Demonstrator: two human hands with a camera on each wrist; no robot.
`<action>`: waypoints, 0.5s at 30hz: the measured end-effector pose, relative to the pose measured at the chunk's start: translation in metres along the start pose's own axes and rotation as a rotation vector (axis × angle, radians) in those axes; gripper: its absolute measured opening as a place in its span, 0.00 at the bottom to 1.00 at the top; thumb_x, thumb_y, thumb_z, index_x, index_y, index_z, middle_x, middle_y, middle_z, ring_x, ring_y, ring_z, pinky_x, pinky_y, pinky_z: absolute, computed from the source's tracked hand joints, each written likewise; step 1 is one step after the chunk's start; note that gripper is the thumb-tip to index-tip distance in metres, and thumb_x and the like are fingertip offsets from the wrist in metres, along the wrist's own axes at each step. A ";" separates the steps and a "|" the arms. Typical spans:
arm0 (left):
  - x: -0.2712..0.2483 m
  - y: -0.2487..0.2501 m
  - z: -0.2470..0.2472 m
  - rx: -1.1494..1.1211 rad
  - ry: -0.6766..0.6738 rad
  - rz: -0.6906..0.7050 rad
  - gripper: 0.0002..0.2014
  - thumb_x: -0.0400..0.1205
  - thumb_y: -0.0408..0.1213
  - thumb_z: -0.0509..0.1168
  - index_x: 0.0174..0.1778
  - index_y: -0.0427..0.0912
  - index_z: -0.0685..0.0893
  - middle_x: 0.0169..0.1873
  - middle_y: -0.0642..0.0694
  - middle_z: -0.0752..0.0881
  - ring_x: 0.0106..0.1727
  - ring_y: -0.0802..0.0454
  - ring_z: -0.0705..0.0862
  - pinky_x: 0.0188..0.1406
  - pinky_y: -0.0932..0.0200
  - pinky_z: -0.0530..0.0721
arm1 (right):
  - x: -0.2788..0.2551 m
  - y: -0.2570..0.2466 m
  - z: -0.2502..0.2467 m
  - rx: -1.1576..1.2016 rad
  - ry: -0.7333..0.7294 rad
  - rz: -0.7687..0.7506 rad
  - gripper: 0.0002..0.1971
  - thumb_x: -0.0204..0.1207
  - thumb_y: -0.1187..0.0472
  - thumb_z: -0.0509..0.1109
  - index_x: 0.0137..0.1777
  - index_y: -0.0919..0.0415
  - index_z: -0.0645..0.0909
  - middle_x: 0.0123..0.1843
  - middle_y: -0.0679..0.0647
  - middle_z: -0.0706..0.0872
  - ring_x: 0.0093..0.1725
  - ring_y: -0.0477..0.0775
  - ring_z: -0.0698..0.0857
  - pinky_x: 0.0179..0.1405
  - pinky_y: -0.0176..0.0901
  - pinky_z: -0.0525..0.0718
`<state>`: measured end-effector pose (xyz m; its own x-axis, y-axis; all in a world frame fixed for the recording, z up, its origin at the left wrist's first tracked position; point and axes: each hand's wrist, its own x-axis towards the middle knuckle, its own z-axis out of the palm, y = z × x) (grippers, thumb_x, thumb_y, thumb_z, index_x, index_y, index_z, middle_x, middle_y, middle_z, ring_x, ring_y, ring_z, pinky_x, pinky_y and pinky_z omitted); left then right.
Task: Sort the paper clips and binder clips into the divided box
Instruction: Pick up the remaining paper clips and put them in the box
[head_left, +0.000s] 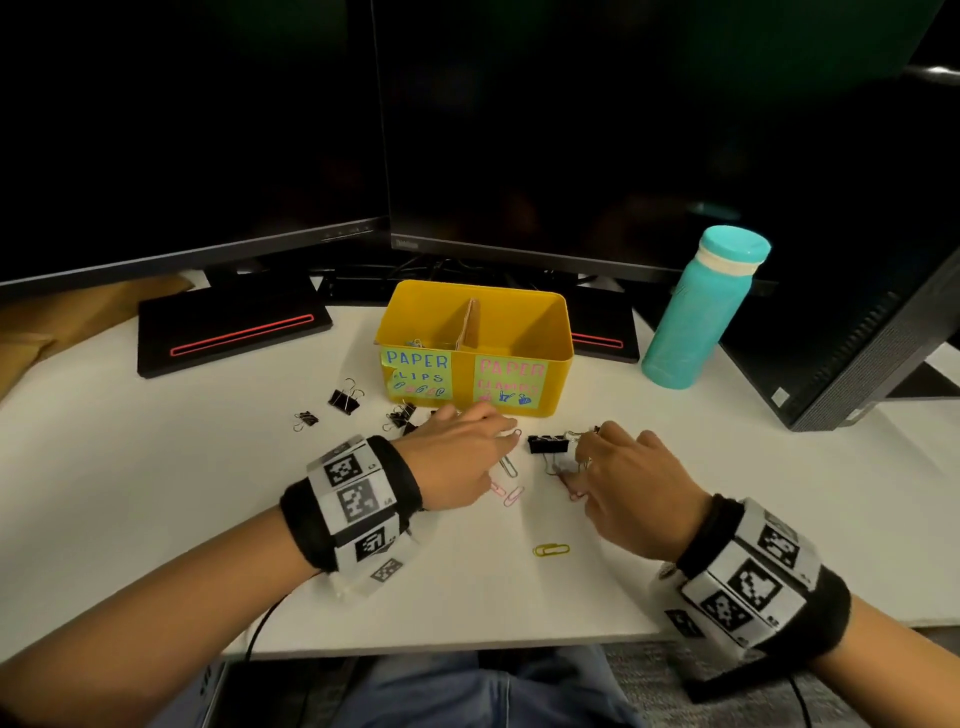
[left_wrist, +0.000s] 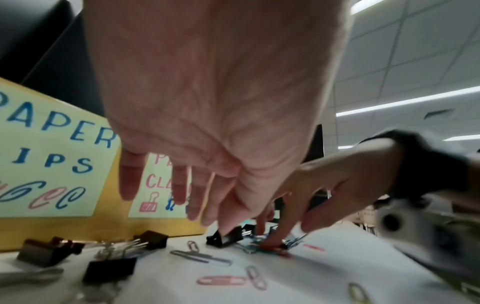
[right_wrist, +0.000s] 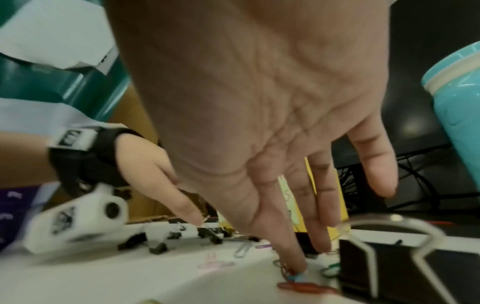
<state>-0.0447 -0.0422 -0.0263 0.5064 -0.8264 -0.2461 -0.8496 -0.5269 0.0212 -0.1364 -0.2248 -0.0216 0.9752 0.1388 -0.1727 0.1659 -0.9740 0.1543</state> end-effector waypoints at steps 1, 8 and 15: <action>0.004 0.000 -0.001 0.012 -0.015 0.007 0.26 0.83 0.35 0.55 0.80 0.42 0.61 0.82 0.48 0.59 0.83 0.49 0.51 0.76 0.40 0.62 | -0.004 -0.002 0.000 0.008 0.003 -0.019 0.18 0.78 0.58 0.55 0.62 0.52 0.82 0.65 0.51 0.78 0.66 0.57 0.72 0.55 0.50 0.72; 0.000 0.005 -0.001 0.016 -0.106 -0.009 0.21 0.83 0.38 0.52 0.72 0.37 0.70 0.73 0.44 0.72 0.78 0.46 0.64 0.74 0.43 0.64 | -0.023 -0.005 0.001 0.047 -0.100 -0.012 0.22 0.79 0.58 0.54 0.74 0.51 0.72 0.82 0.45 0.66 0.85 0.49 0.53 0.79 0.65 0.52; -0.034 0.017 0.001 -0.130 -0.222 0.042 0.27 0.84 0.33 0.49 0.81 0.37 0.53 0.81 0.43 0.62 0.78 0.42 0.67 0.78 0.46 0.64 | -0.020 -0.008 0.001 0.026 -0.047 -0.039 0.27 0.80 0.62 0.52 0.80 0.57 0.59 0.78 0.49 0.73 0.85 0.52 0.52 0.81 0.68 0.46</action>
<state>-0.0762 -0.0232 -0.0187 0.4144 -0.7917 -0.4488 -0.8357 -0.5263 0.1569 -0.1569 -0.2203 -0.0206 0.9599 0.1685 -0.2240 0.1991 -0.9724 0.1218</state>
